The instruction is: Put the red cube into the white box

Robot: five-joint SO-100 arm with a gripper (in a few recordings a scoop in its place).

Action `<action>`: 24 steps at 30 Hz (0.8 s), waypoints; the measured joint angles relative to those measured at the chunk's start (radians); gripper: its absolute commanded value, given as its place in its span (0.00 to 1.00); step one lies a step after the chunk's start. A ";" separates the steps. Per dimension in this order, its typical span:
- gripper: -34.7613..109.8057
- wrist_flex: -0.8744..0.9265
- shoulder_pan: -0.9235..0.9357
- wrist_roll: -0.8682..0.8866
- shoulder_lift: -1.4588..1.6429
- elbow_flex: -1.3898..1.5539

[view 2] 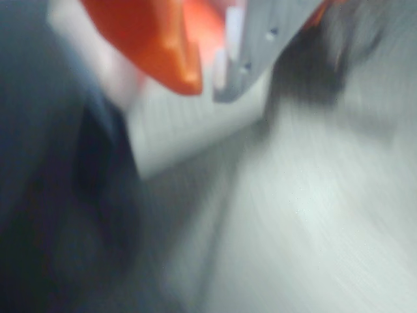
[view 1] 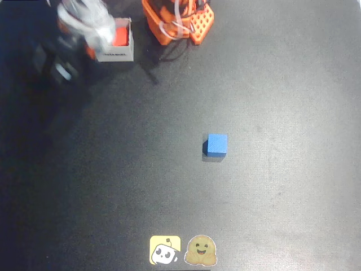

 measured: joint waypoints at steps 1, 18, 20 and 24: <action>0.24 -0.044 -0.080 -0.005 0.000 0.000; 0.24 -0.408 -0.739 0.166 0.337 0.376; 0.24 -0.407 -0.749 0.169 0.474 0.480; 0.24 -0.405 -0.752 0.167 0.655 0.630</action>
